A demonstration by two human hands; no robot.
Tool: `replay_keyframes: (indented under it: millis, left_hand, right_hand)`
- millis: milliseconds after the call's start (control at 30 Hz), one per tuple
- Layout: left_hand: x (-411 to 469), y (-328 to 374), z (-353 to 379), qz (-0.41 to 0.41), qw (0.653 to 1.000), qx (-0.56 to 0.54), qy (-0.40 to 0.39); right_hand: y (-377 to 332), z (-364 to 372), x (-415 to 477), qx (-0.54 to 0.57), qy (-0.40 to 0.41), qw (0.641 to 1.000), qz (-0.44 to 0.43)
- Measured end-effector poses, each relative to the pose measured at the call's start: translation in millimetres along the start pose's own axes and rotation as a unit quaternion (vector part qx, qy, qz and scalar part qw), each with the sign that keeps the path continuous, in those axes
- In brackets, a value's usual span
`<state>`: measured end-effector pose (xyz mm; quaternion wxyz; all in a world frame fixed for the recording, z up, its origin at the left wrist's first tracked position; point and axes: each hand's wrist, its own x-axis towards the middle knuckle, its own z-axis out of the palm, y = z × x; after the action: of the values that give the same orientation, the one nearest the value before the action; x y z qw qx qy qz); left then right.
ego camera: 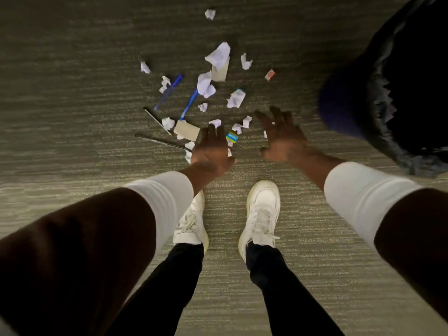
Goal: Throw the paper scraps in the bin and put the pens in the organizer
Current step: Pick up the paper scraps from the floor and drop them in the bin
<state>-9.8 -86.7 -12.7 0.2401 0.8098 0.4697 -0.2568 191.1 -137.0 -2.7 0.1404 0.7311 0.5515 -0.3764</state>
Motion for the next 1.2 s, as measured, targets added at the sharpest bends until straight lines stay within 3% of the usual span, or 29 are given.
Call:
replay_keyframes:
  millis: [267,400,667,833,1067,1200]
  left_hand:
    - [52,-10,54,0.044,0.999,0.013,-0.013]
    - [55,-9,70,0.029,0.998,0.011,0.059]
    - [39,-14,81,0.061,0.994,0.001,0.087]
    - [41,-16,79,0.065,0.996,-0.035,0.053]
    - [38,-15,86,0.073,0.993,0.001,0.09]
    - [36,-15,93,0.075,0.993,0.019,0.092]
  right_hand:
    - [-25,19,84,-0.083,0.055,0.99,-0.103]
    - [-34,39,99,-0.131,0.044,0.979,-0.147]
    - [-7,73,85,-0.217,0.121,0.95,-0.188]
    - [19,79,73,-0.194,0.171,0.952,-0.166]
    - [26,102,41,-0.205,0.126,0.967,-0.079]
    - [21,109,40,-0.167,0.144,0.973,-0.072]
